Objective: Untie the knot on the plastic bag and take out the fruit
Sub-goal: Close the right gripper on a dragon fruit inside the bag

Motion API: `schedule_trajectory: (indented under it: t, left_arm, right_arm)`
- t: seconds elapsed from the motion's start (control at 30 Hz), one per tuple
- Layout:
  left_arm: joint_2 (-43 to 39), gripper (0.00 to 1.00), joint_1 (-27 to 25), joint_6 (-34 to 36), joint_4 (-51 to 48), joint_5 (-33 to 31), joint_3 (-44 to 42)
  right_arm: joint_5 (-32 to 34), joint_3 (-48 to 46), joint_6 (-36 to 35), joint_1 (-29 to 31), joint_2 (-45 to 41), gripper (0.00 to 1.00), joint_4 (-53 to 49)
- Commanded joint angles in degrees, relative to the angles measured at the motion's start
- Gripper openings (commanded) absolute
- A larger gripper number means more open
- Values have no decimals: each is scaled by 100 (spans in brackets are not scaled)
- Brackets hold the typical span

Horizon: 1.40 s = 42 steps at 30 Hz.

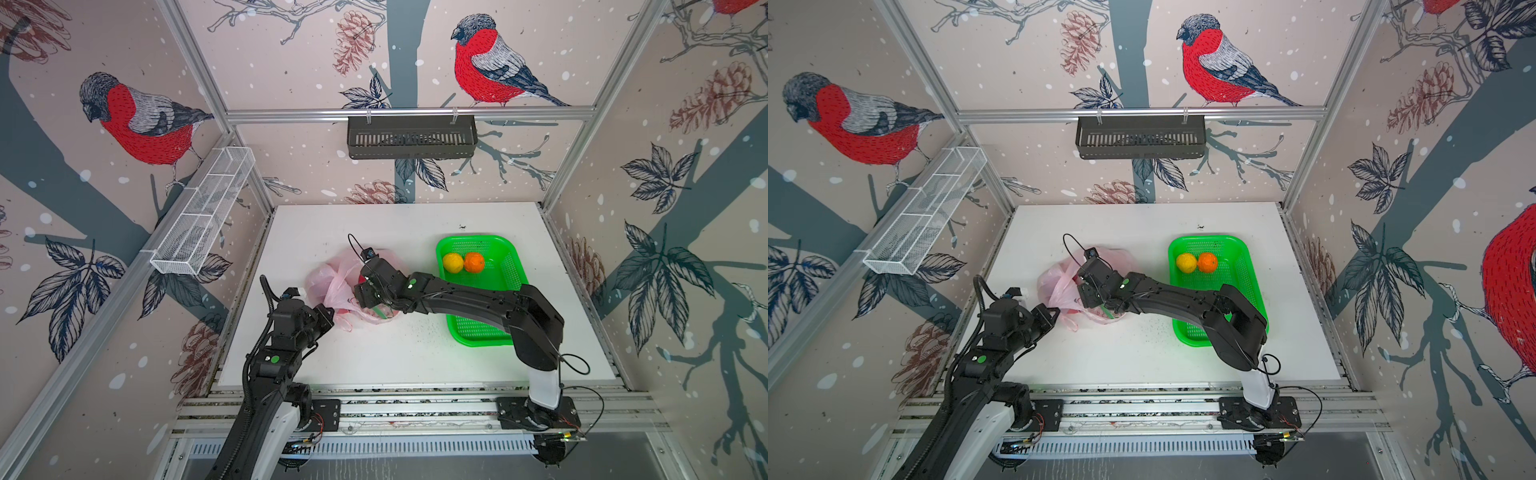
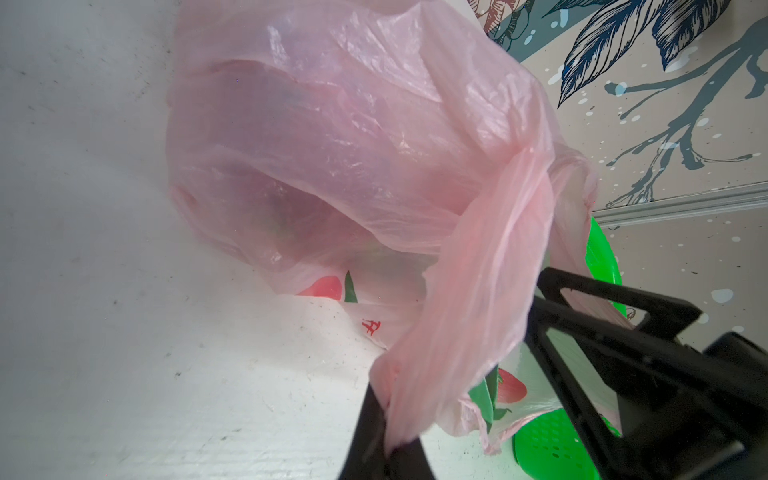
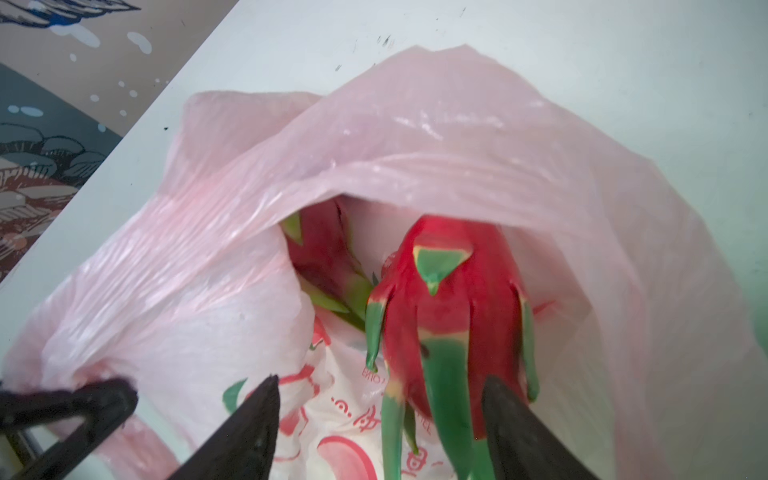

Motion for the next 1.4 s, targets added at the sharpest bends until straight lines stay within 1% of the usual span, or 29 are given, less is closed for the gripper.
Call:
schedule_trajectory:
  t: [0.0, 0.17, 0.37, 0.5, 0.53, 0.97, 1.37]
  left_arm:
    - [-35, 0, 12, 72, 210, 82, 8]
    - [-44, 0, 12, 63, 236, 92, -19]
    - [-37, 0, 13, 68, 302, 119, -28]
    - [-28, 0, 12, 49, 362, 146, -41]
    - [-20, 0, 13, 56, 371, 152, -36]
    - [-30, 0, 14, 99, 372, 196, -54]
    - [-80, 0, 13, 104, 274, 291, -95]
  right_arm:
    - [60, 161, -135, -106, 129, 80, -117]
    - [-219, 276, -199, -275, 326, 82, -113]
    - [-397, 486, -274, -311, 536, 89, -201]
    - [-438, 538, -147, -340, 669, 99, -244]
    - [-459, 543, -117, -347, 692, 100, -252]
    - [-443, 639, 42, -434, 1082, 99, -175]
    - [-346, 652, 428, -556, 1424, 99, 223]
